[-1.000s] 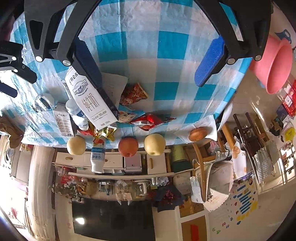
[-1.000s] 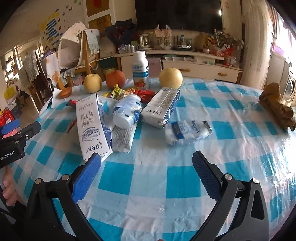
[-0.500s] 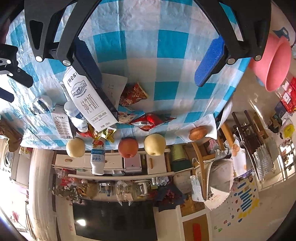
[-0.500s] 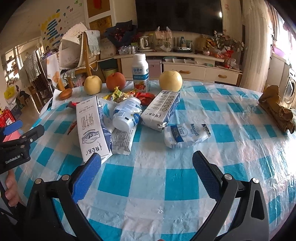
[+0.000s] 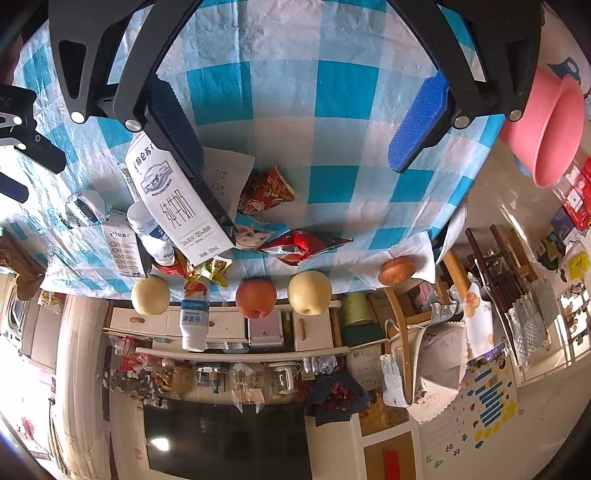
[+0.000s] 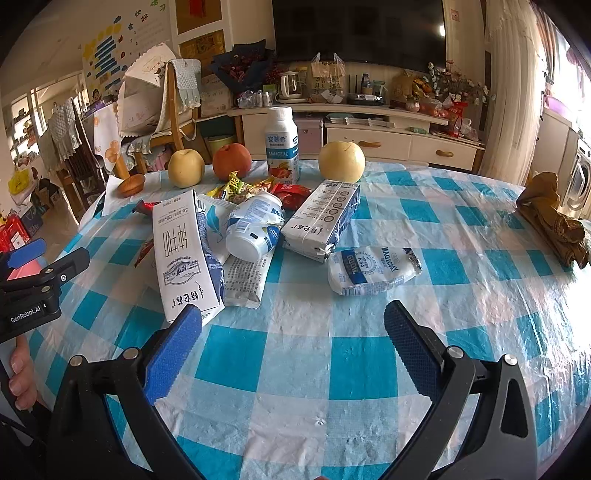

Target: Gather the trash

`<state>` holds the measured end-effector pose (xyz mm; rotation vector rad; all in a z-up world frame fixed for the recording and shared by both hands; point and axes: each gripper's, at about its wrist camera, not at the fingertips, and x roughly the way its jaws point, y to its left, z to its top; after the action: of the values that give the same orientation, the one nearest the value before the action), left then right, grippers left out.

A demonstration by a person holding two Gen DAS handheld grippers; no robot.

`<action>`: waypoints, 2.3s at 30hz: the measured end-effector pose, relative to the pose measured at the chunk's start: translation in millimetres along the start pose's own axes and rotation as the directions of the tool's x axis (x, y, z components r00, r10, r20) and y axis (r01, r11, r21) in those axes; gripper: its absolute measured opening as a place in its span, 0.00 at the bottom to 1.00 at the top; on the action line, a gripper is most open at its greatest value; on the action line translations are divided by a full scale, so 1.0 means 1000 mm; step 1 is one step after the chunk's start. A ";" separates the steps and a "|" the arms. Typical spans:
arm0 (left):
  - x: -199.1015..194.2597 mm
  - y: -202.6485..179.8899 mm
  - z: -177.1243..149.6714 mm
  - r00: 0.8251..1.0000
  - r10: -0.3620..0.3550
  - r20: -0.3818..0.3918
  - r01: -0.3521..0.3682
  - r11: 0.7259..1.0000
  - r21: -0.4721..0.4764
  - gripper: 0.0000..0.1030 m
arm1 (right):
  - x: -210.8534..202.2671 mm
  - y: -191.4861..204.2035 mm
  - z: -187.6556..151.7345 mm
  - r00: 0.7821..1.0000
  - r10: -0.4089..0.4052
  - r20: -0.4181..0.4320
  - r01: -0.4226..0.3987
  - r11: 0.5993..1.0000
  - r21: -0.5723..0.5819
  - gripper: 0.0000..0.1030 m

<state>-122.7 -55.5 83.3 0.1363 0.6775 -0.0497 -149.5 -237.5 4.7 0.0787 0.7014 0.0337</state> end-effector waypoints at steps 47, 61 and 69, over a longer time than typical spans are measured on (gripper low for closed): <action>0.004 0.002 -0.005 1.000 -0.004 -0.019 0.003 1.000 -0.021 0.96 | 0.001 -0.003 0.001 1.000 -0.003 0.001 0.003 1.000 0.007 0.97; 0.004 -0.001 -0.006 1.000 -0.008 -0.023 0.007 1.000 -0.026 0.96 | 0.001 -0.002 0.001 1.000 -0.001 -0.001 0.001 1.000 0.003 0.97; 0.003 -0.002 -0.006 1.000 -0.009 -0.024 0.008 1.000 -0.027 0.96 | 0.003 -0.001 0.000 1.000 0.000 -0.001 0.000 1.000 -0.004 0.97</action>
<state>-124.5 -56.9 76.1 0.1082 0.7028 -0.0469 -147.2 -238.2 3.2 0.0752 0.7024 0.0355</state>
